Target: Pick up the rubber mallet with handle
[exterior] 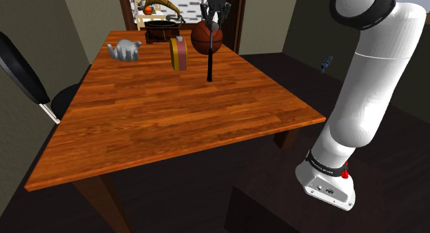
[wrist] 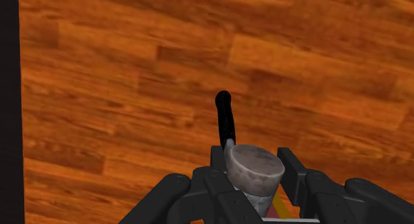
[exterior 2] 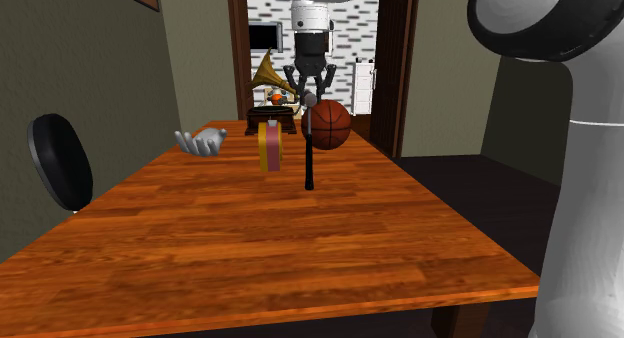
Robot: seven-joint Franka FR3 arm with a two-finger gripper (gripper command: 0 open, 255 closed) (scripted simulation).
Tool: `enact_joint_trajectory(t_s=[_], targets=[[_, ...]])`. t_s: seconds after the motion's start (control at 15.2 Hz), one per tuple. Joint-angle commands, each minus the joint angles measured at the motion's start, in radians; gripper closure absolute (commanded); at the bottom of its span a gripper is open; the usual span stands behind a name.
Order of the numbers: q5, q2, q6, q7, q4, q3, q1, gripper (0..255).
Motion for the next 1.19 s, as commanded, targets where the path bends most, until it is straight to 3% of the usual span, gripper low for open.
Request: enact_joint_trajectory(t_s=[0.0, 0.59, 0.99, 1.12], targets=[[0.0, -0.001, 0.002, -0.001, -0.003, -0.001, -0.001, 255], [0.0, 0.083, -0.161, -0.011, 0.243, -0.001, -0.001, 255], [0.0, 0.192, -0.309, -0.021, 0.501, -0.002, -0.001, 255], [0.0, 0.196, -0.314, -0.021, 0.509, -0.003, -0.001, 255]])
